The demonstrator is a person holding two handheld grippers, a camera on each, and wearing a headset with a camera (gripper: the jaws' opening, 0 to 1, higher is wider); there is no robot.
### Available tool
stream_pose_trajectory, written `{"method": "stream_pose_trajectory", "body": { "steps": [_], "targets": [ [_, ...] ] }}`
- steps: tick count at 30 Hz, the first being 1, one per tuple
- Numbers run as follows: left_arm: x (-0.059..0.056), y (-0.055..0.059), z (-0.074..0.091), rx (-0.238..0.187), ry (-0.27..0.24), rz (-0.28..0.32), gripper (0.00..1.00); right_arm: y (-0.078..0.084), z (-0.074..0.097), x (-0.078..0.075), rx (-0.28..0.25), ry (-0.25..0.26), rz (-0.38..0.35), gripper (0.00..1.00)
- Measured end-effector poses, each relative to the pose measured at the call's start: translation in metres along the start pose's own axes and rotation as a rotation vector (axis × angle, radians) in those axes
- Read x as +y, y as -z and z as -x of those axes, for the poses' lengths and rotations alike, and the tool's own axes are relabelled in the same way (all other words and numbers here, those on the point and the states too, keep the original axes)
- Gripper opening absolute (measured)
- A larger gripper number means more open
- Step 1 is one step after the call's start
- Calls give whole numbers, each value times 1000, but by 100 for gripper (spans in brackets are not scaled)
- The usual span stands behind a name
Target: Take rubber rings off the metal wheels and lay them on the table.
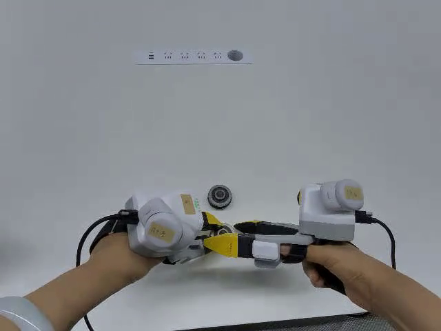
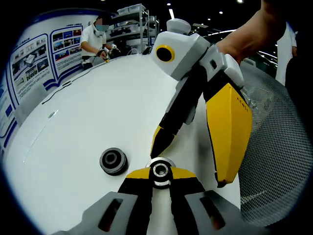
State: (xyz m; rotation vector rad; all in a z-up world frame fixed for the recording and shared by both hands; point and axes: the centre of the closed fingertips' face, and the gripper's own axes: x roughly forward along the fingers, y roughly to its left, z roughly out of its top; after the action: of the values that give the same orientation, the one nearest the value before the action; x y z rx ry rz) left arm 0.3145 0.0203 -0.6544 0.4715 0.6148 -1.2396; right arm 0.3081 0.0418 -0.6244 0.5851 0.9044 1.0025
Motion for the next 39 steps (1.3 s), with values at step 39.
{"method": "stream_pose_trajectory", "body": {
  "steps": [39],
  "targets": [
    [-1, 0, 1, -7, 5, 3, 12, 9, 9, 6, 35, -69, -50, 75]
  ]
}}
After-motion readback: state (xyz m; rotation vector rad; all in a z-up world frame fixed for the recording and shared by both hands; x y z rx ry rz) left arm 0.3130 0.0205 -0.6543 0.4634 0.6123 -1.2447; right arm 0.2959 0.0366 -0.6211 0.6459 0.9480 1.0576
